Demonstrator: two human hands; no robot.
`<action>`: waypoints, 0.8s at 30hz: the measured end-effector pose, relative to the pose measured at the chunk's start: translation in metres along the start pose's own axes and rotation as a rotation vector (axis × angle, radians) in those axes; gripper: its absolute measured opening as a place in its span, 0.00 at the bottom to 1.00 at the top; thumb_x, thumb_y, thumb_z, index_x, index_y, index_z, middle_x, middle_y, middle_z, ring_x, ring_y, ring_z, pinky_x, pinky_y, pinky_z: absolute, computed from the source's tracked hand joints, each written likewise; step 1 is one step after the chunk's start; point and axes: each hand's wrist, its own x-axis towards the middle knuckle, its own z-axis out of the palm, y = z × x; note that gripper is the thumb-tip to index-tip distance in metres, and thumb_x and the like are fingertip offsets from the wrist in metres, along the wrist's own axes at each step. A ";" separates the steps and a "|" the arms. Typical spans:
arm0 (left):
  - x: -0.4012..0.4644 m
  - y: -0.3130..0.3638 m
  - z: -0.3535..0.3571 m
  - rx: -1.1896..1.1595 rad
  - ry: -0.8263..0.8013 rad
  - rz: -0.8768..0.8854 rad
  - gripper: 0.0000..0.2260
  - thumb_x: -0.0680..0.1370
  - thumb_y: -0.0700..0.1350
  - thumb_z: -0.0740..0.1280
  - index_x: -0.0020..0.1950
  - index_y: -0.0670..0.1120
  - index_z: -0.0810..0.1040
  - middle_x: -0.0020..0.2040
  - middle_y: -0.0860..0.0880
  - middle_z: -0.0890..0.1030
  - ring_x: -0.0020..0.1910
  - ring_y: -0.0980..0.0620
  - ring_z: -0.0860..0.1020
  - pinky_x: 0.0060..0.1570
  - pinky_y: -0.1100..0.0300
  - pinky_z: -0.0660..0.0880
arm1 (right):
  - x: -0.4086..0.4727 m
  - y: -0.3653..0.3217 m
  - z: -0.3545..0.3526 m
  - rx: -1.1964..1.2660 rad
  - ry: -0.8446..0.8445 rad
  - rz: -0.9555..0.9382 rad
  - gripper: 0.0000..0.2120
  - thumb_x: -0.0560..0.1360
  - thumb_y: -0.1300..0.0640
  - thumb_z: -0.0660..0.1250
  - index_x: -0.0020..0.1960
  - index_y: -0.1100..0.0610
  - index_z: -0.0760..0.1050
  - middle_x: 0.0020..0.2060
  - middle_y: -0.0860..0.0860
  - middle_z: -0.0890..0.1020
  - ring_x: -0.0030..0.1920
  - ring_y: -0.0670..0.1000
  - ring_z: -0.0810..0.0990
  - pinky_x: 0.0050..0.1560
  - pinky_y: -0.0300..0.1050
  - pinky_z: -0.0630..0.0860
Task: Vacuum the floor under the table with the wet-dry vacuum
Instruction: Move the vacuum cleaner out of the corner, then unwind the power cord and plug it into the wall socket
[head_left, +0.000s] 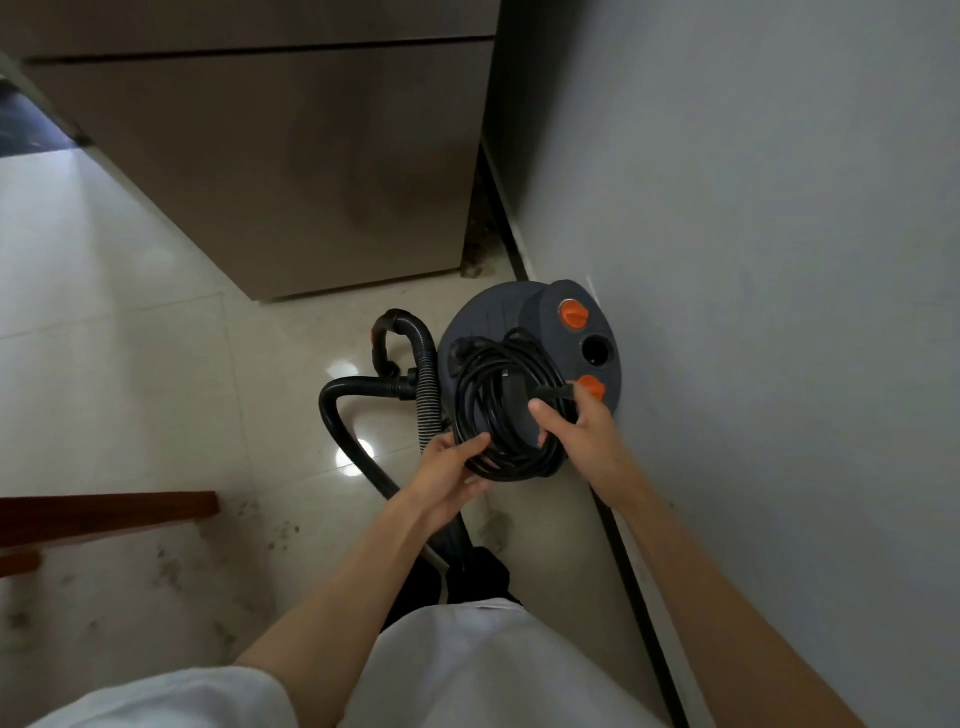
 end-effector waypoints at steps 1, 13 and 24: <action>0.000 0.003 0.002 0.007 0.022 0.027 0.10 0.79 0.37 0.63 0.59 0.36 0.73 0.49 0.41 0.82 0.43 0.49 0.82 0.36 0.60 0.79 | 0.000 -0.004 -0.002 -0.002 -0.005 -0.011 0.06 0.78 0.61 0.64 0.44 0.53 0.71 0.32 0.51 0.76 0.28 0.40 0.75 0.35 0.31 0.73; -0.009 0.052 0.018 0.691 0.263 0.468 0.26 0.76 0.54 0.66 0.72 0.48 0.66 0.67 0.47 0.70 0.67 0.49 0.68 0.69 0.50 0.66 | -0.004 -0.035 -0.010 0.533 -0.166 0.064 0.14 0.81 0.67 0.52 0.53 0.59 0.76 0.42 0.52 0.83 0.45 0.47 0.82 0.49 0.39 0.78; -0.038 0.059 0.040 0.602 0.110 0.509 0.13 0.80 0.49 0.61 0.57 0.42 0.78 0.47 0.47 0.82 0.48 0.53 0.81 0.46 0.66 0.77 | -0.004 -0.038 -0.004 0.242 -0.185 0.095 0.16 0.77 0.70 0.61 0.64 0.64 0.74 0.51 0.59 0.83 0.48 0.47 0.84 0.47 0.37 0.80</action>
